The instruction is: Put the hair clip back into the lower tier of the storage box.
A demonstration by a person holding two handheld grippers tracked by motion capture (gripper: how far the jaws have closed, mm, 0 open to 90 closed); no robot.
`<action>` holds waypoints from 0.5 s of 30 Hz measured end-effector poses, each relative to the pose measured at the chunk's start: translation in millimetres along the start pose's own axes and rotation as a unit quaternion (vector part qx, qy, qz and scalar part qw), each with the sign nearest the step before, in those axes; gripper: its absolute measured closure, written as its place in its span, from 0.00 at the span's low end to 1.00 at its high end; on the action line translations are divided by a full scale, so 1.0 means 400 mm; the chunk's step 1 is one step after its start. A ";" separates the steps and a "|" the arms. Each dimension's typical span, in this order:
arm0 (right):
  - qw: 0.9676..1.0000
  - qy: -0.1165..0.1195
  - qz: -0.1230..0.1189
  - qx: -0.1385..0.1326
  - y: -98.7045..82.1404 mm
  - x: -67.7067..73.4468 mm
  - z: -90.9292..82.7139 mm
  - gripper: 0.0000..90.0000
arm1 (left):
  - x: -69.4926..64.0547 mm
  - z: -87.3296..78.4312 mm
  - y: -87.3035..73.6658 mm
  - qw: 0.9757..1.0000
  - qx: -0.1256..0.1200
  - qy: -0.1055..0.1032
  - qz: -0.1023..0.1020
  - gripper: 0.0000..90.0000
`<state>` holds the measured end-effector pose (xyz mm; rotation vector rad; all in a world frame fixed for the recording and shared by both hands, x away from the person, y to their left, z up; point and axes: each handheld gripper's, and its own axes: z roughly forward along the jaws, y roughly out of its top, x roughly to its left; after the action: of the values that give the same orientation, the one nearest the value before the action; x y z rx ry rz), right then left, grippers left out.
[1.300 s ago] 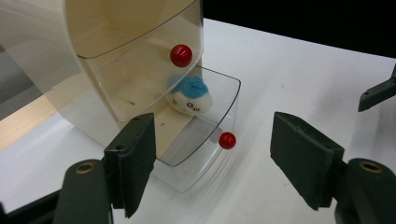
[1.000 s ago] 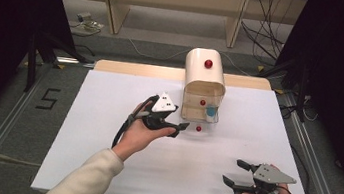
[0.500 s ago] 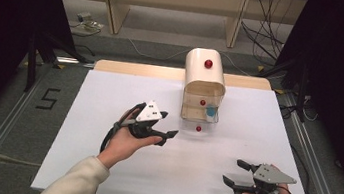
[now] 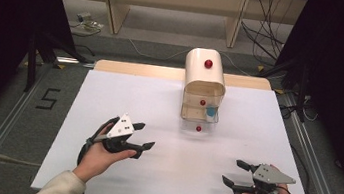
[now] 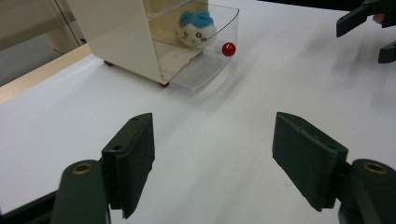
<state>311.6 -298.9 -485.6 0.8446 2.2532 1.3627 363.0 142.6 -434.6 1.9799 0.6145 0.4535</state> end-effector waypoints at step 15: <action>1.000 0.002 -0.004 0.001 0.000 -0.001 0.002 0.27 | 0.014 -0.059 -0.096 0.999 0.009 0.027 -0.023 0.33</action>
<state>312.2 -298.6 -485.9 0.8339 2.2598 1.3606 345.7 177.6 -457.9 1.9712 0.6988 0.4754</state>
